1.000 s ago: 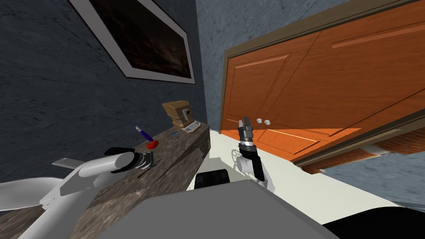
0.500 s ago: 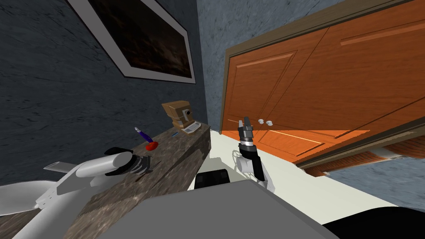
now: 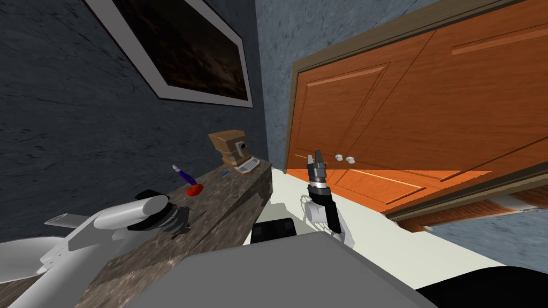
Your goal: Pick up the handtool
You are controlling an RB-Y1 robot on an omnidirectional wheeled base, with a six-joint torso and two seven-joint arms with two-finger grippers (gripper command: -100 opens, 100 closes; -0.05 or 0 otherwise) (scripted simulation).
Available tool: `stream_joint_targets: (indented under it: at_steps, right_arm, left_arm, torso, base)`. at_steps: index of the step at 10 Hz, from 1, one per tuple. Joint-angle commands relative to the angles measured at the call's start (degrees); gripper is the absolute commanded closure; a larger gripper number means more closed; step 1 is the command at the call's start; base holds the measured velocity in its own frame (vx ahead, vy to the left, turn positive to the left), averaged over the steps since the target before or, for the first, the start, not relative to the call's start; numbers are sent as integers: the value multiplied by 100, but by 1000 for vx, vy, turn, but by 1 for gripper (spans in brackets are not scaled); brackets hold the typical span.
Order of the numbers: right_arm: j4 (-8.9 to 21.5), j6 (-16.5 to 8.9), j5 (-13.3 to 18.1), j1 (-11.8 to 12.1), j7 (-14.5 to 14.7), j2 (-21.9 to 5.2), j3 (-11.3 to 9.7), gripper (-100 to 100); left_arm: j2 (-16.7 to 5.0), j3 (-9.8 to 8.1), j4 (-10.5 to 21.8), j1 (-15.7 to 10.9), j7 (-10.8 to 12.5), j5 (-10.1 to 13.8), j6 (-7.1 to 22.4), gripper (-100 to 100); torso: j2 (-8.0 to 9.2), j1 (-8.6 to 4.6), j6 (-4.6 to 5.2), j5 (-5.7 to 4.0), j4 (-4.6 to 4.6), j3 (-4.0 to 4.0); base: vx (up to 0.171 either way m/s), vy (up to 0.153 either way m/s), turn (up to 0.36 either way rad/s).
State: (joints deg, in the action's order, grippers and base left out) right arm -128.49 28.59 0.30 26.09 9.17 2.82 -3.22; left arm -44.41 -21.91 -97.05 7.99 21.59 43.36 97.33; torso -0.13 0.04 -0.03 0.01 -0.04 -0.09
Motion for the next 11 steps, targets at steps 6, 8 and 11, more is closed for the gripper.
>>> stream_joint_targets:
  at_steps: [6,8,11]
  right_arm:
    - [0,0,0,-1,0,0,0,0]
    - [0,0,0,-1,0,0,0,0]
    - [0,0,0,-1,0,0,0,0]
  left_arm:
    - [56,96,352,15,-68,-76,66,-100]
    - [86,117,371,21,-70,-104,36,-100]
    - [91,121,379,23,-70,-110,18,100]
  torso:
    - [18,-3,1,0,3,10]
    - [21,-3,1,0,4,12]
    - [19,-4,3,-1,4,11]
  base:
    - [19,5,0]
    - [-4,1,-9]
    - [0,0,0]
